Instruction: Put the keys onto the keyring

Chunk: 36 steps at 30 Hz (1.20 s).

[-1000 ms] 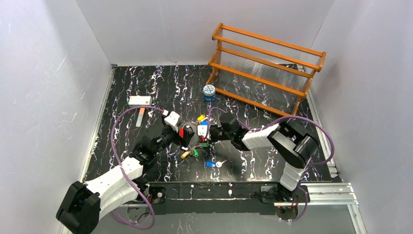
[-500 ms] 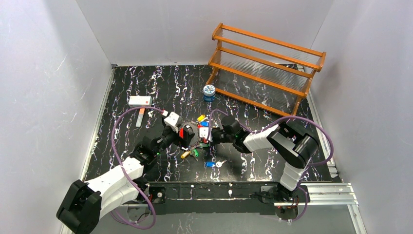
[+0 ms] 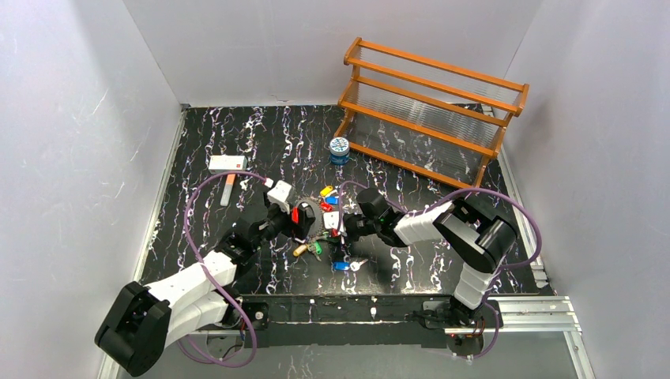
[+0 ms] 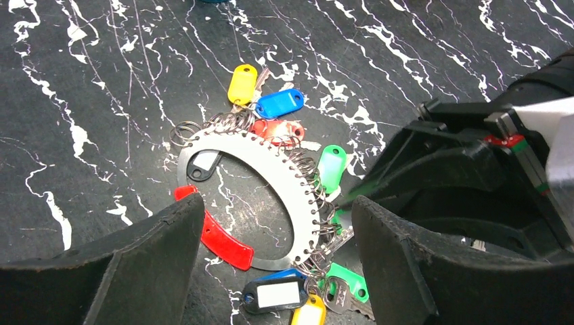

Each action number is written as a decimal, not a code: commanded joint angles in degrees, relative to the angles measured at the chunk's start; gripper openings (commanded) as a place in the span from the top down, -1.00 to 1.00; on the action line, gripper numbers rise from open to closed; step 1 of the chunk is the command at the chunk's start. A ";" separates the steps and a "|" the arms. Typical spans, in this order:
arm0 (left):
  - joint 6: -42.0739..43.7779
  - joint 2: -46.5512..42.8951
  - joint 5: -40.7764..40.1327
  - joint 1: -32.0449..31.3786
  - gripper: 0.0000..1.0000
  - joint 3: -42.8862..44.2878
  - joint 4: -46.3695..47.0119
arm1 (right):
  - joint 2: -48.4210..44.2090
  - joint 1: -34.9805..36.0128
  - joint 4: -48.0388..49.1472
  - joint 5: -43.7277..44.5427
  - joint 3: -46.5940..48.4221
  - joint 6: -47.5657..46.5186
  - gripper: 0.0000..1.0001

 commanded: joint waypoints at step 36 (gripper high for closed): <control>-5.83 18.73 1.21 0.30 -0.14 6.51 2.96 | -12.53 -5.49 -4.24 -1.23 -1.53 15.83 0.14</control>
